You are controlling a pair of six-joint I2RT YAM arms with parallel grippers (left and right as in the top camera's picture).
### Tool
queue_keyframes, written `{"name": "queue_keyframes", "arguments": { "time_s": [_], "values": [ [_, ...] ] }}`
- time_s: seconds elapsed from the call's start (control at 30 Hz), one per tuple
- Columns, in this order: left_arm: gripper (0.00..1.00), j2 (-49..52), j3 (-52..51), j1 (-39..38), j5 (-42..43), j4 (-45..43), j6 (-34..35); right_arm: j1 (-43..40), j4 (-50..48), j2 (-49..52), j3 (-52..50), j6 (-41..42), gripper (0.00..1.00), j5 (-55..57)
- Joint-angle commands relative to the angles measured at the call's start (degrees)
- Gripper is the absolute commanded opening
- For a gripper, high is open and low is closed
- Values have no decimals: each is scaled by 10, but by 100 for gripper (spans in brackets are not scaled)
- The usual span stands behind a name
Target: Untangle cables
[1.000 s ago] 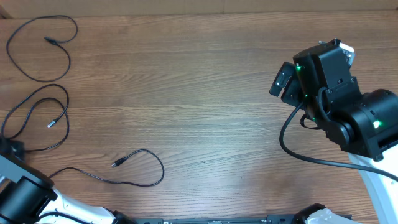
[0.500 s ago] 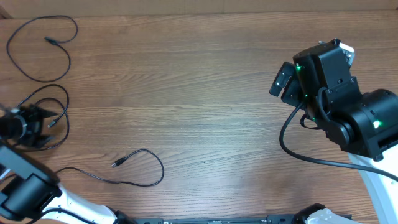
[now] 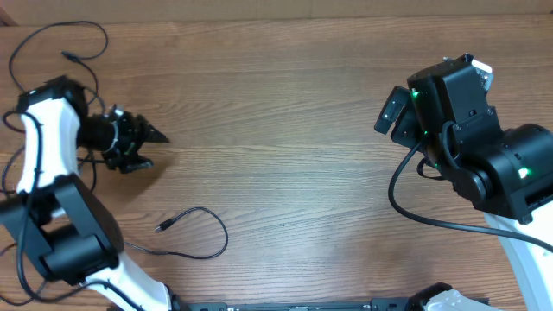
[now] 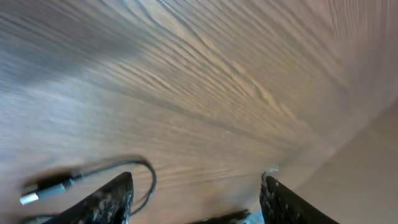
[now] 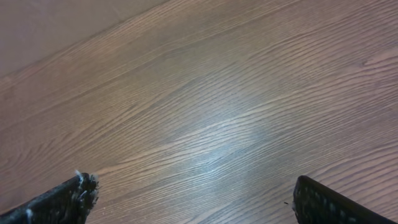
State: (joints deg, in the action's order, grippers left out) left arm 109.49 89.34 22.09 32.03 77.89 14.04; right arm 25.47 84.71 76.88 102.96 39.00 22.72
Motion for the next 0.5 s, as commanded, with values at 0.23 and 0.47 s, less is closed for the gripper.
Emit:
{"name": "queue_keyframes", "arguments": {
  "time_s": [0.23,0.47],
  "values": [
    [99,-249,-76,-152,-309,22,277,-3,-2,-2,-2,4,100,6],
    [100,-273,-230,-252,-299,-42,432,-3,-2,-2,-2,4,100,6]
  ]
}}
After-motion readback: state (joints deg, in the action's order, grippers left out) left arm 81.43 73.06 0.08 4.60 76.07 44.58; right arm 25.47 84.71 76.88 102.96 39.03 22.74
